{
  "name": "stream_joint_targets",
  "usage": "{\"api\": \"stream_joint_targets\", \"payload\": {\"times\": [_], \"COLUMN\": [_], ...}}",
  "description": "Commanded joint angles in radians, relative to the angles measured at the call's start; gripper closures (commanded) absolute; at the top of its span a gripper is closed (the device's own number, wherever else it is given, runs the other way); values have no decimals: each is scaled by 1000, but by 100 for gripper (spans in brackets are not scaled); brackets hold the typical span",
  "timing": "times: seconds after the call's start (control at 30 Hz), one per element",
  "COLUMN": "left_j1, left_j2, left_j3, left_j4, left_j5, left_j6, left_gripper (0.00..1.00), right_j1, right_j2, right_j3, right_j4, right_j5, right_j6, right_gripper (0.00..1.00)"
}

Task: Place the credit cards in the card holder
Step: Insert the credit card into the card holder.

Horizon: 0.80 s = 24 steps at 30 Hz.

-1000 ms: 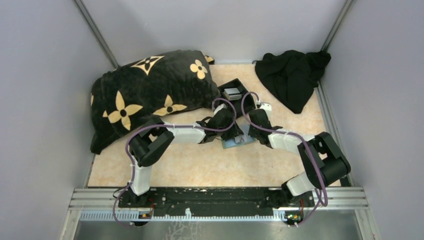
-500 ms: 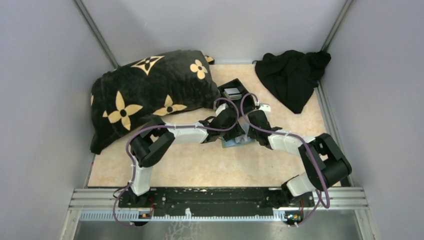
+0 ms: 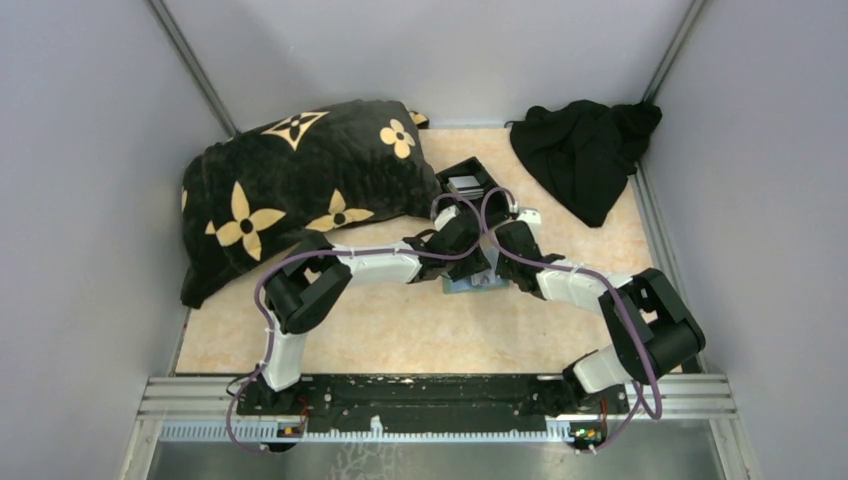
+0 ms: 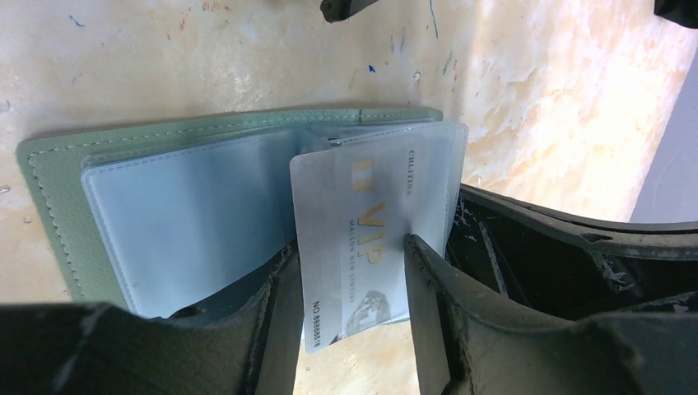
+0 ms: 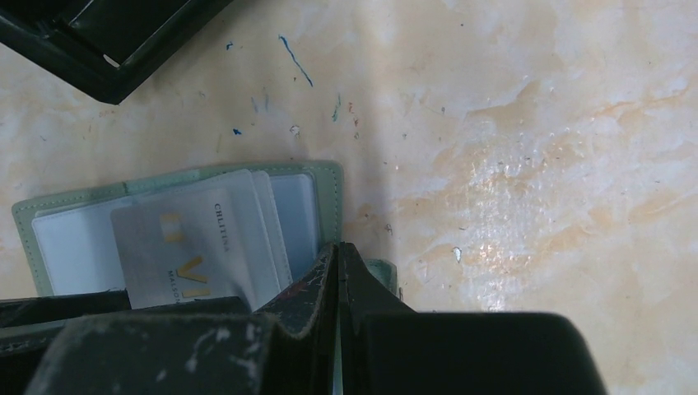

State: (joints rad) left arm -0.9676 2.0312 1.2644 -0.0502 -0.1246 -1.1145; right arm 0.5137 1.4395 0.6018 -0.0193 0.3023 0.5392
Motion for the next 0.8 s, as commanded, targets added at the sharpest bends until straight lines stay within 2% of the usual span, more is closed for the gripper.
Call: {"api": "stream_joint_targets", "payload": {"times": [0.0,0.1,0.37,0.63,0.67,0.7,0.77], "left_j1": [-59,-60,-60,-60,-61,-65,-71], "left_j2": [165,192,162,106,109,112,121], "left_j3": [-20,6,-44,-86,-69,-43,3], "left_j4": [-183,-195,-194,-152,-157,-174,-216], "left_j5": [66,75,70,96,103,103,95], "left_j6": [-3,6,33,94,105,114,135], "left_gripper": [47,46,30,28,21,6,1], "right_j1": [68,76,77,77,77,77,77], "right_j2": [-19,-16,-15,-19,-19,-20,-20], "right_j3": [-10,-10,-10,-16,-15,-15,-17], "right_j4": [-55,-53,-57,-54,-54,-53,-52], "right_j5": [-191,-193,-182,-180,-180,-181,-181], "right_j6": [22,23,21,20,19,18,17], "right_gripper": [99,99,99,99,99,99,99]}}
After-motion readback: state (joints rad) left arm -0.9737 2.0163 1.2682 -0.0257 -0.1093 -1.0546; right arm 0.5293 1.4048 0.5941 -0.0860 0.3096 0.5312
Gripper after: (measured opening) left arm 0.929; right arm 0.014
